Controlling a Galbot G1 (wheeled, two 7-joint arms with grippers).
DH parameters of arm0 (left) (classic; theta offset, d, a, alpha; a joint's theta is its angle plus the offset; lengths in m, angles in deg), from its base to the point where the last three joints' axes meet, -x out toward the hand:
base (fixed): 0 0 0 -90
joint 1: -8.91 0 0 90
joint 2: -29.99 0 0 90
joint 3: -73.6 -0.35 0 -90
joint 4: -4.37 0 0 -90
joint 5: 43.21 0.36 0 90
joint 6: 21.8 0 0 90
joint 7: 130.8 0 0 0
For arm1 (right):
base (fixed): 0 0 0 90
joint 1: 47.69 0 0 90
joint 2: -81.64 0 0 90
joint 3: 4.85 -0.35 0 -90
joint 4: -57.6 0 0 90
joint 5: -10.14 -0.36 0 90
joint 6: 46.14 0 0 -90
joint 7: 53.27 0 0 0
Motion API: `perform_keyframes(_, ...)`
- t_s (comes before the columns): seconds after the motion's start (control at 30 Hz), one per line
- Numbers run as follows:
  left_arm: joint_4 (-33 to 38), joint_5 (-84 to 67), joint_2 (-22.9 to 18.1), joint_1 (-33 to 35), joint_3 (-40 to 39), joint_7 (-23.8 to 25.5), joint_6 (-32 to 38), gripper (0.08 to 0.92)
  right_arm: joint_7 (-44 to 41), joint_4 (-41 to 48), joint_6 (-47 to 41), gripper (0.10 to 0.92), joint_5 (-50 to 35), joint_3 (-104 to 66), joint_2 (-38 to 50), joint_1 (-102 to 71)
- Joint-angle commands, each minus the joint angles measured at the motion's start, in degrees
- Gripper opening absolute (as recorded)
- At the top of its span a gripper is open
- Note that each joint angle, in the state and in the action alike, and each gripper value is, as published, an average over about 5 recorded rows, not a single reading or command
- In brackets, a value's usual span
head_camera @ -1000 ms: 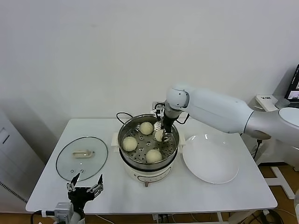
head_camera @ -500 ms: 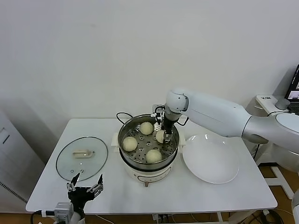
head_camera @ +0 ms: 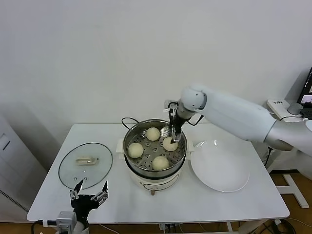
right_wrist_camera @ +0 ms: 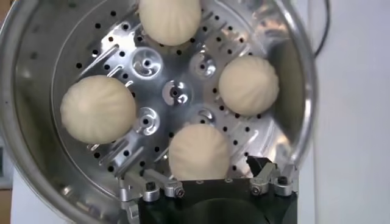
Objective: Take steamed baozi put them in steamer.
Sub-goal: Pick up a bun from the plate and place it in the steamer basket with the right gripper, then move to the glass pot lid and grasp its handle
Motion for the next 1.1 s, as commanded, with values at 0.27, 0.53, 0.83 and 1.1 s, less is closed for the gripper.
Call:
perform_keyframes(0.27, -1.1, -4.7, -1.5, -0.8, 2.4, 0.7, 2.9, 0.823, 22.6, -12.0, 12.4, 0.823, -14.1, -46.6, 9.5, -26.5)
perform_keyframes(0.53, -4.3, -5.0, -1.0, -4.4, 3.7, 0.9, 6.1, 0.823, 35.0, -21.4, 21.5, 0.823, -15.1, -68.7, 7.9, -52.4)
perform_keyframes(0.83, -8.1, 3.2, 1.3, -11.0, 4.2, 1.4, 6.7, 0.823, 42.8, -24.8, 27.4, 0.823, -14.1, -90.8, -9.6, -76.9)
perform_keyframes(1.1, -14.9, 38.3, 3.6, -16.4, 9.0, 1.9, 14.4, 0.823, 45.0, -27.0, 32.4, 0.823, -14.7, -93.5, -15.3, -89.3)
